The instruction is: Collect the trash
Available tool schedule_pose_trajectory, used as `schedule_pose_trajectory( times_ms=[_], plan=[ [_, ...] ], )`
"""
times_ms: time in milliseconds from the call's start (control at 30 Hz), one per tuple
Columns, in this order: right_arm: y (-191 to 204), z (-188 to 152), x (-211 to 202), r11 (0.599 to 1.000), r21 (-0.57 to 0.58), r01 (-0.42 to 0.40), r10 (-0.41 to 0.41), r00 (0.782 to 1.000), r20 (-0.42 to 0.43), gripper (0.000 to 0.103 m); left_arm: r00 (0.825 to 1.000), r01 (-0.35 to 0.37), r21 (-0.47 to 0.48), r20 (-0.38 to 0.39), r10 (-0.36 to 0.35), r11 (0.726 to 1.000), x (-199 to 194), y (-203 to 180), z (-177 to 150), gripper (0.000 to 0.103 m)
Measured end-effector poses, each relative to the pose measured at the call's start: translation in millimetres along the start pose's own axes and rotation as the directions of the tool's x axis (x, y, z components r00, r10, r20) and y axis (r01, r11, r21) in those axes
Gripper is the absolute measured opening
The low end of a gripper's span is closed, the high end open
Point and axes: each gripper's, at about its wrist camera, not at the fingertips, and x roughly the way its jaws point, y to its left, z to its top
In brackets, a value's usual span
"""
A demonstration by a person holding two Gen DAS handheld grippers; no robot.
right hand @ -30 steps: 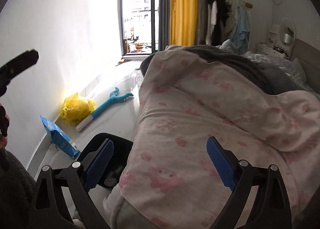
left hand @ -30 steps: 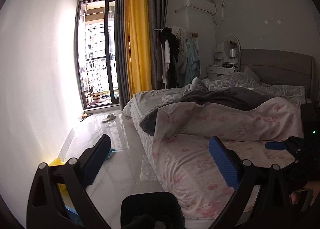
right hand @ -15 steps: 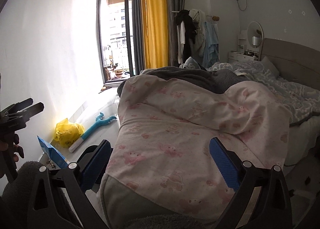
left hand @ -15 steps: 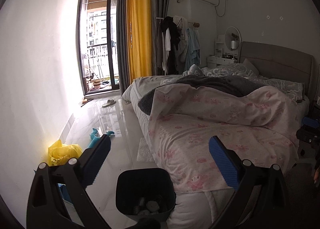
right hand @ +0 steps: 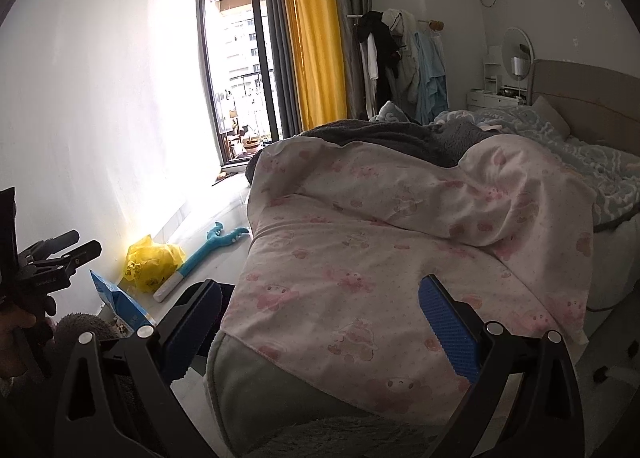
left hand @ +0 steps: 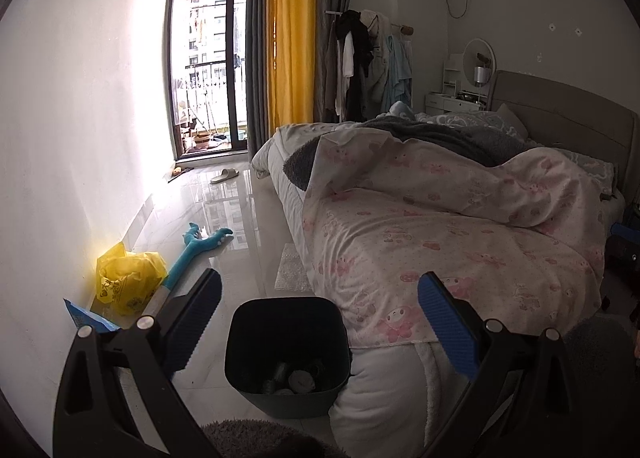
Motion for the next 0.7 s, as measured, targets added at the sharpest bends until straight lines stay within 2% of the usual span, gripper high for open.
schedule_pose_trajectory(
  times_ms=[367,700],
  plan=[
    [11,0,-4,0.998,-0.049,-0.038,0.039,0.999,0.009,0.100,1.000,-0.017,0.044,-0.007,0.018,0.999,1,-9,-4,0.100],
    [13,0,-6,0.996,-0.058,-0.060,0.062,0.998,0.019,0.100,0.999,-0.046,0.030,0.000,0.046,0.999,-1,-5,-5,0.100]
  ],
)
